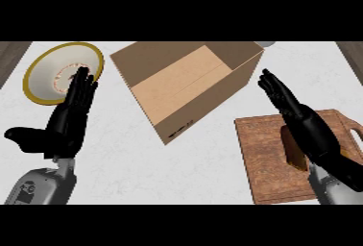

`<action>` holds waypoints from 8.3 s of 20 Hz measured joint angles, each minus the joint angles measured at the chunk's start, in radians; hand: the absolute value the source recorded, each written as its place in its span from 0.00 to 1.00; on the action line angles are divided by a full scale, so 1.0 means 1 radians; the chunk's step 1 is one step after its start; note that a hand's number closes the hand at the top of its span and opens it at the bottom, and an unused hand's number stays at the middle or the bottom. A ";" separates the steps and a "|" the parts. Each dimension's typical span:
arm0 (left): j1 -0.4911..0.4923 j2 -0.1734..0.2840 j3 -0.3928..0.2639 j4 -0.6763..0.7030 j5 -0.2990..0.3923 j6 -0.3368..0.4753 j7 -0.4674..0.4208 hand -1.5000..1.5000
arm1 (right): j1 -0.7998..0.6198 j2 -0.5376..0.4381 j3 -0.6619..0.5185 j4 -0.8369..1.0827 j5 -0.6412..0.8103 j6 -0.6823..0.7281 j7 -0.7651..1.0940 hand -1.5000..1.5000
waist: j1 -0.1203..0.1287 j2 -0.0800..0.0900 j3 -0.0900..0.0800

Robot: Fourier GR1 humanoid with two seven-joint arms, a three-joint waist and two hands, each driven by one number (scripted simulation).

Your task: Pick the croissant from the cutting board and place it in the cardboard box

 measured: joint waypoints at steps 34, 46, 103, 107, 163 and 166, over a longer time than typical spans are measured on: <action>0.077 0.234 0.083 0.295 -0.221 -0.014 0.029 0.50 | 0.004 -0.649 -0.022 0.729 0.460 0.190 -0.734 0.00 | 0.036 0.016 -0.015; 0.084 0.218 0.128 0.316 -0.245 -0.040 0.020 0.50 | -0.216 -0.561 0.147 0.901 0.715 0.176 -0.715 0.00 | 0.017 0.008 -0.017; 0.111 0.136 0.286 0.286 -0.372 -0.148 0.048 0.50 | -0.147 -0.217 -0.118 0.644 0.920 -0.075 -0.055 1.00 | -0.023 -0.008 -0.026; 0.118 0.129 0.291 0.296 -0.377 -0.141 0.036 0.50 | -0.152 -0.161 -0.127 0.472 0.957 -0.101 0.178 1.00 | -0.029 -0.008 -0.023; 0.033 0.078 0.284 0.279 -0.435 -0.202 0.034 0.50 | -1.116 0.351 -0.469 1.399 0.839 -0.514 0.307 0.00 | 0.081 0.038 -0.018; 0.017 0.074 0.286 0.287 -0.440 -0.195 0.042 0.50 | -1.114 0.343 -0.509 1.382 0.804 -0.568 0.235 0.00 | 0.076 0.039 -0.017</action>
